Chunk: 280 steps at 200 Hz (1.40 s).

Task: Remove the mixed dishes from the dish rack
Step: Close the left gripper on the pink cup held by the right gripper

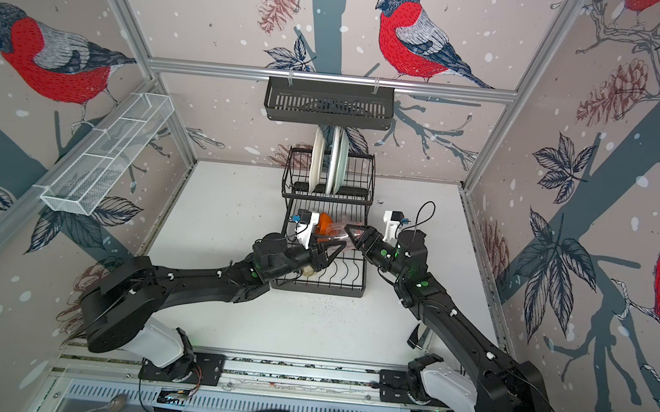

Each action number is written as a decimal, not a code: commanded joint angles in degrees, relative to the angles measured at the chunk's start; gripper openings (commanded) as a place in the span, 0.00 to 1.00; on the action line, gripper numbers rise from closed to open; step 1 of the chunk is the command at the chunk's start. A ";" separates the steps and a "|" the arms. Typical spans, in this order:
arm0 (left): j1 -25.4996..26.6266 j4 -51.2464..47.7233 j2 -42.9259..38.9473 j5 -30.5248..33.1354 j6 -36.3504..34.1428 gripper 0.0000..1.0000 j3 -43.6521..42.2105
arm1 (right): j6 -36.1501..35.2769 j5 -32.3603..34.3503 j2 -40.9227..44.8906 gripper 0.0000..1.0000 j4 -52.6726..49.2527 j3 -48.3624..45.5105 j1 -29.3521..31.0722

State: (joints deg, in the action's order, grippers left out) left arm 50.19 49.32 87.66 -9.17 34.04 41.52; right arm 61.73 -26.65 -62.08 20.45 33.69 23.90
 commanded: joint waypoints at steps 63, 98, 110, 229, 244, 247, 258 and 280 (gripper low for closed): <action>0.08 2.07 1.02 -0.55 0.05 0.26 1.72 | 0.30 -2.90 0.50 0.44 2.64 -1.56 -0.36; 0.08 1.01 1.16 -0.06 0.20 0.12 1.97 | 0.65 -3.67 0.30 0.46 2.92 -2.63 -0.44; 0.08 0.32 1.03 0.32 0.23 0.03 1.89 | 0.77 -3.67 0.68 0.46 3.19 -3.30 -0.52; 0.08 -4.45 -3.26 3.85 -1.53 0.00 -0.62 | -1.86 0.60 6.15 0.99 0.11 -7.39 -1.36; 0.11 -6.31 -3.55 4.73 -2.13 0.00 0.12 | -2.06 1.13 6.77 0.99 -0.03 -7.75 -1.48; 0.04 -6.80 -3.48 4.79 -2.33 0.00 0.29 | -2.12 1.28 6.86 1.00 -0.10 -7.83 -1.48; 0.09 -9.07 -3.34 5.18 -2.65 0.00 1.54 | -2.11 1.60 7.15 0.99 -0.28 -8.07 -1.57; 0.08 -9.59 -3.18 5.04 -2.39 0.00 1.40 | -2.38 1.95 7.66 1.00 -0.62 -8.38 -1.54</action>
State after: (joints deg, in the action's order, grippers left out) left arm 50.35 40.32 84.58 -5.10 32.58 42.57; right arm 61.06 -25.76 -54.98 19.88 25.58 22.41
